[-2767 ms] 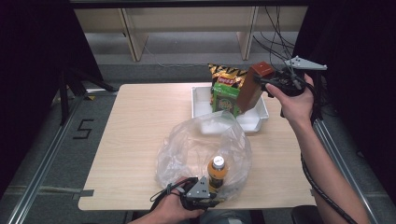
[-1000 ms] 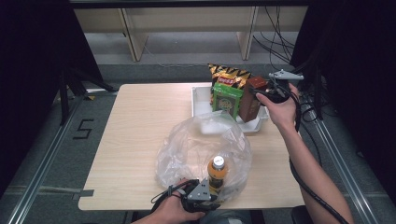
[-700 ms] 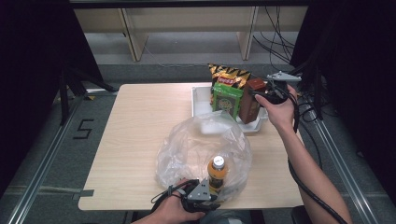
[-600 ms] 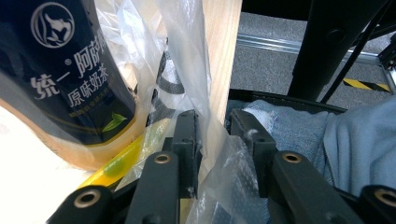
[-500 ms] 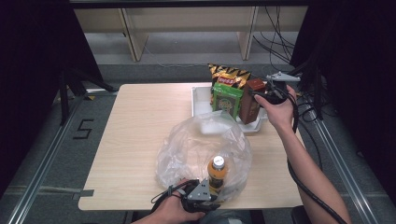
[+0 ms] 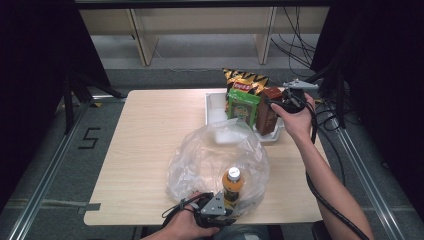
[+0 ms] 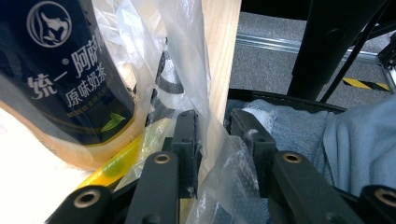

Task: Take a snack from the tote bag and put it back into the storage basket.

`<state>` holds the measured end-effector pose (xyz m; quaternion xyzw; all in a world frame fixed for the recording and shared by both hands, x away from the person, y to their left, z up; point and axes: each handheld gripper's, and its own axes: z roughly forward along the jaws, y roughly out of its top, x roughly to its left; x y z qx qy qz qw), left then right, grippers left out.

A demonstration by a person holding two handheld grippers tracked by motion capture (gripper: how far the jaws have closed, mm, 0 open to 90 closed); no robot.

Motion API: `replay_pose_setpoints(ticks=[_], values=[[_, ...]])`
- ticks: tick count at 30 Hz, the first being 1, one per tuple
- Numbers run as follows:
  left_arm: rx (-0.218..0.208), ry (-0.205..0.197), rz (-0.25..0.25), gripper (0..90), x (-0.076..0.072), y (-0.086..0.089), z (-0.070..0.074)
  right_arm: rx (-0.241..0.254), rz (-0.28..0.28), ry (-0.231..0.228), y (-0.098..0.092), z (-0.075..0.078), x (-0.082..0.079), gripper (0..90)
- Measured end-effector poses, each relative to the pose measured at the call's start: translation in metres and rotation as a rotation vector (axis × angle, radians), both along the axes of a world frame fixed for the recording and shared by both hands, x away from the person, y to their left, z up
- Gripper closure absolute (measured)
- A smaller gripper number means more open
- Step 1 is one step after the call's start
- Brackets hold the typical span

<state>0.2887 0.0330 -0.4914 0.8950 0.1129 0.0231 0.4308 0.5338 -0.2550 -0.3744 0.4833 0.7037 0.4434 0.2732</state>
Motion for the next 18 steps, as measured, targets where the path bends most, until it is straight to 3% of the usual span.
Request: replay_pose_setpoints(ticks=[1,5,10,12,15,18], values=[[0.0,0.0,0.0,70.9,0.0,0.0,0.0,-0.013,0.003,-0.037,-0.001,-0.0025,0.0025,38.7],[0.0,-0.001,0.0,70.9,0.0,-0.0001,0.0,-0.013,0.001,0.001,-0.0001,-0.0023,0.0009,38.7],[0.001,-0.003,0.0,70.9,-0.0004,-0.0003,-0.0001,-0.018,0.007,-0.017,0.0004,-0.0063,0.0028,38.7],[0.002,-0.003,0.0,70.9,-0.0004,-0.0002,-0.0002,-0.004,-0.012,0.014,0.0023,-0.006,0.0013,38.7],[0.003,-0.004,-0.002,70.9,-0.0004,-0.0002,-0.0001,-0.02,-0.009,-0.005,0.0017,-0.0088,0.0031,38.6],[0.001,0.0,-0.002,70.9,-0.0005,-0.0003,-0.0004,-0.008,-0.009,0.018,0.0025,-0.0089,0.0025,38.6]])
